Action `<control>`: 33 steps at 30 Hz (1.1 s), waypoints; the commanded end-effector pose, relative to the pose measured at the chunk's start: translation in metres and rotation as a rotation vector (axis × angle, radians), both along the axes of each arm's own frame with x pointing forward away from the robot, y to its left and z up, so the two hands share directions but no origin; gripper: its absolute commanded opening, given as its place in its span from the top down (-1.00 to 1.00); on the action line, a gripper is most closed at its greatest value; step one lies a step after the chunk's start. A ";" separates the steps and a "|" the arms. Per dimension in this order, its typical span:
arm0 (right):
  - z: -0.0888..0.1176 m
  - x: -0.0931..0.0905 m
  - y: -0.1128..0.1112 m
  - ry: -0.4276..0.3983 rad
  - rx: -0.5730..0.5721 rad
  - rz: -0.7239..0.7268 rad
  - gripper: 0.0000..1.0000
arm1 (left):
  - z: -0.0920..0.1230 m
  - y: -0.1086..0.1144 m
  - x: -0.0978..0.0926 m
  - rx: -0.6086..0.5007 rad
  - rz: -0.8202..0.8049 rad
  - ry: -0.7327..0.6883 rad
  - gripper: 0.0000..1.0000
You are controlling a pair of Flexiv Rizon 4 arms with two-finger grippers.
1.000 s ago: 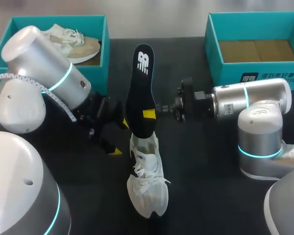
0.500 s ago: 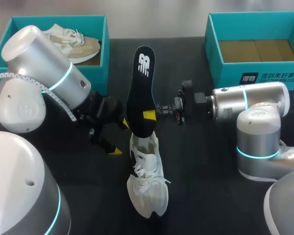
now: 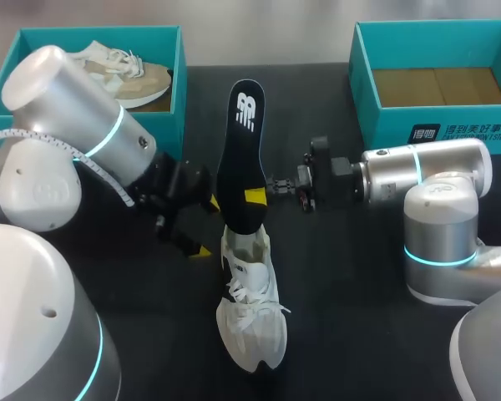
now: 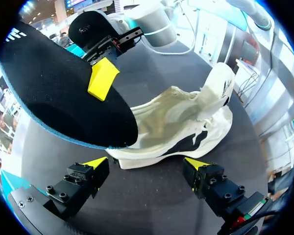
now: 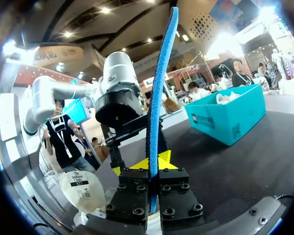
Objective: Take the shoe out of the shoebox, open the shoe tongue, remove and reinsert the insole, then place the shoe into the shoebox
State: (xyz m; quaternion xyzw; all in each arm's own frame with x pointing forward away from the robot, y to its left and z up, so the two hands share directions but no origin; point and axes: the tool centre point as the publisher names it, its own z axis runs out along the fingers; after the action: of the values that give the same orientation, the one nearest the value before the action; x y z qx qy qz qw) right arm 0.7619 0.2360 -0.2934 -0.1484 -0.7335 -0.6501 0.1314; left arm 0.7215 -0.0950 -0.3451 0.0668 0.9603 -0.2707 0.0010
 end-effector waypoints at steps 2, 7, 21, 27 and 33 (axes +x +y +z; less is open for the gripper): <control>0.000 0.000 0.001 0.001 -0.003 -0.001 1.00 | 0.000 -0.003 0.000 0.008 0.042 -0.019 -1.00; 0.000 0.000 0.001 0.001 -0.003 -0.001 1.00 | -0.001 -0.004 0.003 0.017 0.069 -0.006 -1.00; 0.000 0.000 0.001 0.001 -0.003 -0.001 1.00 | -0.003 -0.002 0.001 0.023 0.071 0.020 -1.00; 0.004 -0.007 0.002 -0.013 -0.003 -0.054 1.00 | -0.003 -0.002 0.001 0.023 0.071 0.020 -1.00; 0.004 -0.007 0.005 -0.001 0.008 -0.066 1.00 | -0.003 -0.002 0.001 0.023 0.071 0.020 -1.00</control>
State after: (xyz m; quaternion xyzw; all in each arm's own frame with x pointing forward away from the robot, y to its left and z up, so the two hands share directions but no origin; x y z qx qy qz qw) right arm 0.7579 0.2381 -0.2892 -0.1665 -0.7270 -0.6564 0.1141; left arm 0.7223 -0.0971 -0.3477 0.0297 0.9651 -0.2600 0.0002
